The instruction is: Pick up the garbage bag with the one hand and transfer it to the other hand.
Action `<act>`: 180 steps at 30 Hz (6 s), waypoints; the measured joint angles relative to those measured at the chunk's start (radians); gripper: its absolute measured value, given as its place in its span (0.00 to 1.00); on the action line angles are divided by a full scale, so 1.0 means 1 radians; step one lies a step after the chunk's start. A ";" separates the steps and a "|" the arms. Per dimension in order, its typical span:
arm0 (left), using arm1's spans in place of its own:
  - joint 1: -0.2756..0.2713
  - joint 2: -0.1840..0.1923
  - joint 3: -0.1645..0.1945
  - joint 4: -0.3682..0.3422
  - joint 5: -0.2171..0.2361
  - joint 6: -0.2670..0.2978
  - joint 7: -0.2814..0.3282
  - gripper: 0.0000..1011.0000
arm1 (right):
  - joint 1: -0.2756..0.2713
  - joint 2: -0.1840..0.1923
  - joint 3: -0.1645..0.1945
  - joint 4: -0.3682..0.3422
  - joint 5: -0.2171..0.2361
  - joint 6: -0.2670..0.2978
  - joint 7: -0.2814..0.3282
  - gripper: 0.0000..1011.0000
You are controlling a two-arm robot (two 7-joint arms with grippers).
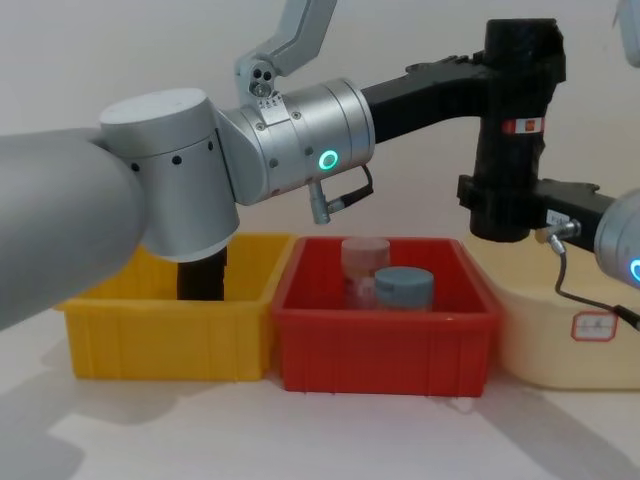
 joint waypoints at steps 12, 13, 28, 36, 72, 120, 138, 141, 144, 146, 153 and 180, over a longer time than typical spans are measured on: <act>0.000 0.000 0.000 0.000 0.000 0.000 0.000 0.99 | 0.014 -0.004 0.023 0.011 0.013 0.015 0.006 0.51; 0.000 0.000 0.000 0.000 0.000 0.000 0.000 0.99 | 0.019 -0.004 0.028 0.016 0.015 0.017 0.005 0.51; 0.000 0.000 0.000 0.000 0.000 0.000 0.000 0.99 | 0.120 0.022 0.090 0.171 0.005 -0.002 -0.030 0.51; 0.000 0.000 0.000 0.000 0.000 0.000 0.000 0.99 | 0.201 0.051 0.137 0.300 -0.011 -0.032 -0.059 0.51; 0.001 0.001 0.000 -0.001 0.000 0.000 0.001 0.99 | 0.097 0.153 0.265 0.091 0.110 0.059 0.075 0.99; 0.536 0.247 -0.243 -0.642 0.153 -0.081 0.484 0.99 | -0.050 0.187 0.037 -0.120 0.082 0.128 0.180 0.99; 0.616 0.268 -0.288 -0.698 0.154 -0.117 0.527 0.99 | -0.004 0.212 -0.074 -0.112 -0.016 0.129 0.181 0.99; 0.620 0.269 -0.290 -0.701 0.154 -0.119 0.529 0.99 | 0.013 0.214 -0.099 -0.103 -0.038 0.136 0.187 0.99; 0.624 0.270 -0.293 -0.704 0.154 -0.121 0.532 0.99 | 0.029 0.214 -0.121 -0.094 -0.058 0.146 0.195 0.99; 0.627 0.271 -0.294 -0.706 0.154 -0.122 0.533 0.99 | 0.041 0.213 -0.134 -0.086 -0.069 0.157 0.202 0.99; 0.632 0.272 -0.297 -0.710 0.154 -0.124 0.536 0.99 | 0.072 0.201 -0.159 -0.063 -0.075 0.200 0.229 0.99; 0.638 0.274 -0.301 -0.714 0.154 -0.127 0.540 0.99 | 0.162 0.123 -0.159 0.037 0.019 0.333 0.277 0.99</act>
